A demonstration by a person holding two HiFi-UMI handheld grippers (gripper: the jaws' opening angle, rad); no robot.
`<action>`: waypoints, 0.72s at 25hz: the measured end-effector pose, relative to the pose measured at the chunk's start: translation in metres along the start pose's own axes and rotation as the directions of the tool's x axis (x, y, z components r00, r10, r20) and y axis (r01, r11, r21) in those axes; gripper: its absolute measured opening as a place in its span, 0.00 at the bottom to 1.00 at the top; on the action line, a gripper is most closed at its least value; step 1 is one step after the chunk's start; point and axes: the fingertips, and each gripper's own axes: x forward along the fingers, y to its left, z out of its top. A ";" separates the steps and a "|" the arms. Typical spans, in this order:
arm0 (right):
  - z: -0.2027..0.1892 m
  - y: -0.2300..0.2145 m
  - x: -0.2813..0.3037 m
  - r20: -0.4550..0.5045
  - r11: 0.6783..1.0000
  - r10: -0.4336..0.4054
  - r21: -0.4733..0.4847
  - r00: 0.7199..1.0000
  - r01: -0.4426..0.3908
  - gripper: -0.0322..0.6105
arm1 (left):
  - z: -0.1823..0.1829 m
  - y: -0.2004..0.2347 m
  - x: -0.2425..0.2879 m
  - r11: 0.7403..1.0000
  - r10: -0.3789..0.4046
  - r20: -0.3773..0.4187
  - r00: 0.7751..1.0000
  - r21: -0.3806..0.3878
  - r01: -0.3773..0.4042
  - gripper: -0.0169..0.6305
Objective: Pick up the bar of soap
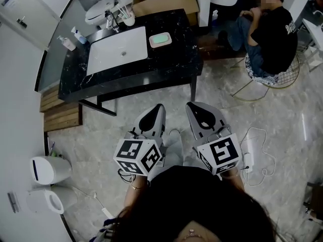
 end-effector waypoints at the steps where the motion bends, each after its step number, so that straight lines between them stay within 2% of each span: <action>1: 0.003 -0.003 0.010 -0.001 1.000 -0.004 -0.007 1.000 0.004 0.05 | 0.006 0.006 0.007 1.000 -0.006 0.002 1.000 0.003 0.006 0.03; 10: 0.032 -0.021 0.098 0.000 0.998 -0.049 -0.032 0.999 0.049 0.05 | 0.059 0.071 0.055 0.998 -0.056 0.024 0.998 0.012 0.056 0.03; 18: 0.029 -0.035 0.144 -0.039 0.996 -0.087 -0.029 0.995 0.086 0.05 | 0.069 0.112 0.086 0.997 -0.074 -0.004 0.997 -0.006 0.074 0.03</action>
